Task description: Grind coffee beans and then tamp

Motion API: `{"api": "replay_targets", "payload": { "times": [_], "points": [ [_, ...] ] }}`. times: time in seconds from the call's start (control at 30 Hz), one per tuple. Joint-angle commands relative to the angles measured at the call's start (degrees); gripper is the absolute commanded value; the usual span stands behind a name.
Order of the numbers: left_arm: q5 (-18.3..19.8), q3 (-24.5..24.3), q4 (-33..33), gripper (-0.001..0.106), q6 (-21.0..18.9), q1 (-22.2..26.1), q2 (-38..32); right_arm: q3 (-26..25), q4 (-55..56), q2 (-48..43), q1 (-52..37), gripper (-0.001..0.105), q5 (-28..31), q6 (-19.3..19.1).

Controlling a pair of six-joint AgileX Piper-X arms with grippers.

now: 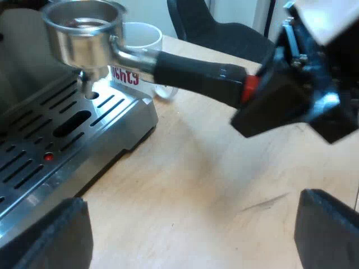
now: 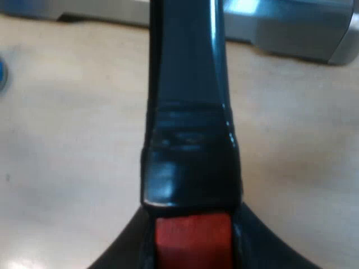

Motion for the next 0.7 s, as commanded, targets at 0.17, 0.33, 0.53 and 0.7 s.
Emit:
{"api": "replay_targets", "payload": {
  "times": [0.17,0.33,0.53,0.7],
  "points": [
    [0.4,0.0,0.3,0.082,-0.2,-0.2,-0.4,3.6,-3.2,-5.0,4.2,0.0,3.3,-2.7],
    [0.4,0.0,0.3,0.082,-0.2,-0.2,-0.4,4.6,-4.8,-5.0,6.2,0.0,3.8,-4.7],
    [0.4,0.0,0.3,0.081,-0.2,-0.2,-0.4,8.7,-12.6,-6.7,7.5,0.0,0.2,-11.6],
    [0.4,0.0,0.3,0.081,-0.2,-0.2,-0.4,10.9,-15.6,-6.8,7.5,0.0,-2.1,-15.6]
  ]
}}
